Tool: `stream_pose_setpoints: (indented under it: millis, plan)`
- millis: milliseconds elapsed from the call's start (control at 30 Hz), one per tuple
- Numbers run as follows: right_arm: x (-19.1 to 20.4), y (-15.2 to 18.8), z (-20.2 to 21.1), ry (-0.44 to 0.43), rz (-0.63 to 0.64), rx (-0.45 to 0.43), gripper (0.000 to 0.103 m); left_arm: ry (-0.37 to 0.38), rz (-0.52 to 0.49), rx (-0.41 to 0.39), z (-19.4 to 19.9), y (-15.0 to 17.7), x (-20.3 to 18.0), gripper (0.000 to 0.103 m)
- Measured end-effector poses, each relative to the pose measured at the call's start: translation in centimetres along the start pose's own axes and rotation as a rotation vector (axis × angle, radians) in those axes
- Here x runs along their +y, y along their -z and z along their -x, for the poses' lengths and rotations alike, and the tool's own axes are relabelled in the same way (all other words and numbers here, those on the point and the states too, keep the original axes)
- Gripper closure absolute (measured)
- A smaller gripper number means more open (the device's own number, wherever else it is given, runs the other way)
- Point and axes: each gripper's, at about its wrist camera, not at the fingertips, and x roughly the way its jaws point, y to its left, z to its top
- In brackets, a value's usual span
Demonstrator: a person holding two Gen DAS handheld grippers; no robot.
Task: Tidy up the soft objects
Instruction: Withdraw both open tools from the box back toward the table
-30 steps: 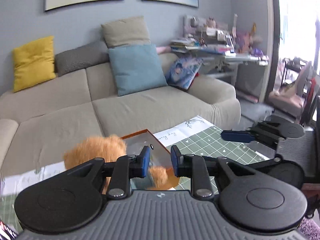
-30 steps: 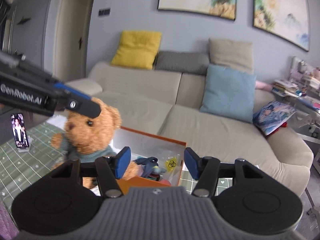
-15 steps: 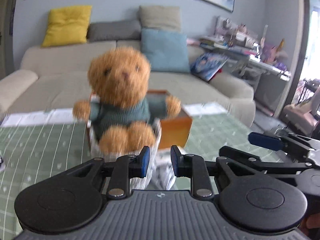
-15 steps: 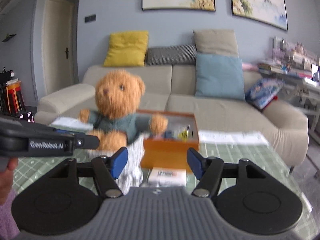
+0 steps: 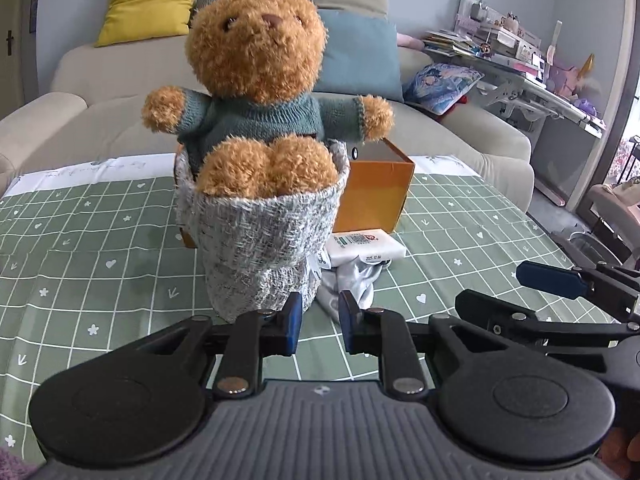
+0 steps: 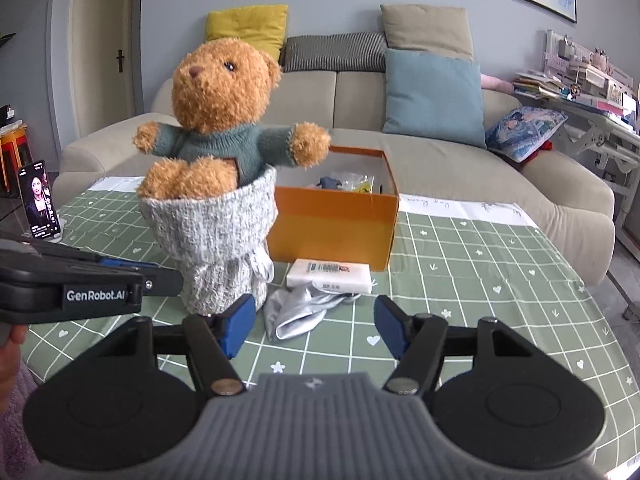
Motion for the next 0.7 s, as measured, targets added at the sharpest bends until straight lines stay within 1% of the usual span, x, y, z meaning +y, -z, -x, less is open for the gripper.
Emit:
stream_pose_setpoints:
  millis: [267, 300, 333, 400, 433, 500, 567, 633, 700]
  plan:
    - [-1.3, 0.2, -2.0, -0.001, -0.022, 0.036, 0.038, 0.021, -0.016, 0.039, -2.6, 0.3, -0.9, 0.077]
    - [-1.6, 0.2, -2.3, 0.000, -0.027, 0.043, 0.038, 0.023, -0.016, 0.045, -3.0, 0.4, -0.9, 0.074]
    - [-1.8, 0.2, -2.6, 0.001, -0.033, 0.048, 0.039, 0.026, -0.015, 0.049, -3.5, 0.5, -1.0, 0.073]
    - [-2.4, 0.3, -3.3, 0.001, -0.047, 0.063, 0.041, 0.031, -0.019, 0.060, -4.5, 0.5, -1.3, 0.066]
    - [-2.8, 0.2, -3.7, 0.001, -0.057, 0.072, 0.042, 0.027, -0.023, 0.064, -4.9, 0.5, -1.4, 0.064]
    - [-3.6, 0.1, -4.6, -0.006, -0.085, 0.097, 0.045, 0.021, -0.039, 0.066, -6.0, 0.5, -1.9, 0.054]
    - [-4.4, -0.1, -5.5, -0.002, -0.100, 0.114, 0.045, 0.022, -0.052, 0.069, -7.3, 0.4, -2.4, 0.048]
    - [-5.1, -0.2, -6.3, -0.008, -0.107, 0.125, 0.046, 0.031, -0.045, 0.082, -8.7, 0.3, -2.6, 0.047]
    - [-5.5, -0.3, -7.1, -0.011, -0.096, 0.132, 0.046, 0.019, -0.041, 0.090, -10.3, 0.2, -2.7, 0.045]
